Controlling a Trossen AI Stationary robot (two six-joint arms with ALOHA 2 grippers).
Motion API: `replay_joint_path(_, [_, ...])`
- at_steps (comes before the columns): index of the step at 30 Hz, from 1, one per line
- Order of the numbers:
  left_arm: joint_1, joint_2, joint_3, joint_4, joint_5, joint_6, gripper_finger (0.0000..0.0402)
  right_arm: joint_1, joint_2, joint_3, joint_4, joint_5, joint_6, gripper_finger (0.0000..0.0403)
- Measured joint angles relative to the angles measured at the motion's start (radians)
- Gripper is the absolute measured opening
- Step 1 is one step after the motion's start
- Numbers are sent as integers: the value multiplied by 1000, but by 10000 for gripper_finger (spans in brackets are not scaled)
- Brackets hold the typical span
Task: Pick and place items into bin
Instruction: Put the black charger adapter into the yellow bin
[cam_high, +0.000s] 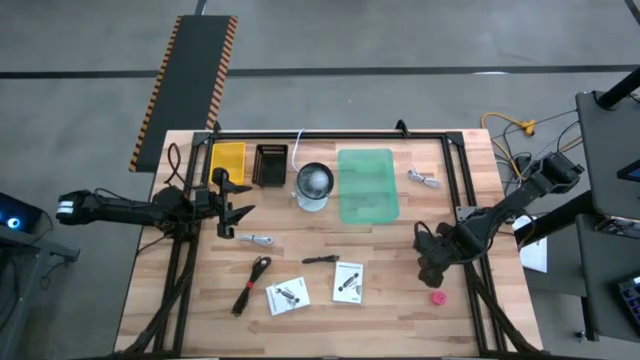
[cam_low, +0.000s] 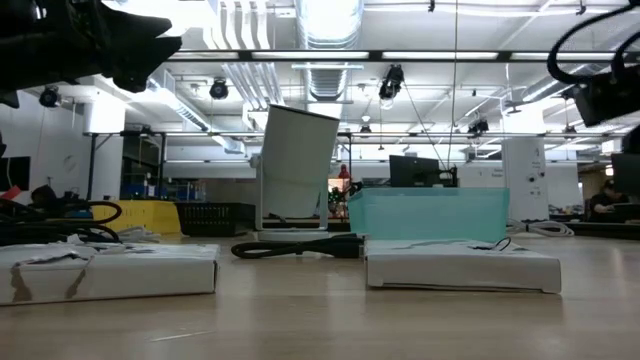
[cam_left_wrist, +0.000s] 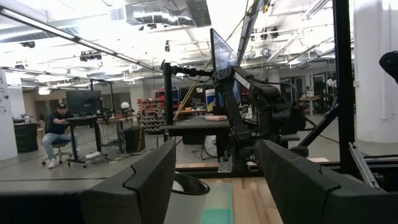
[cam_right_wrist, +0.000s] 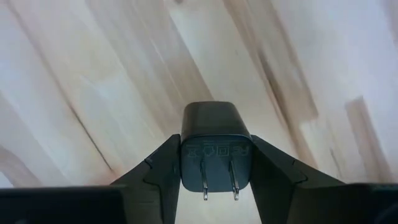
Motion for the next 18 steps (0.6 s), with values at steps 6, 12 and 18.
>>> replay_joint_path(6, [0, 0, 0, 0, 0, 0, 219, 0, -2, 14, 102, 81, -103, 137])
replay_joint_path(12, [0, 0, 0, 0, 0, 0, 219, 0, -2, 14, 204, 114, -192, 137])
replay_joint_path(18, [0, 0, 0, 0, 0, 0, 219, 0, -2, 14, 312, 183, -309, 137])
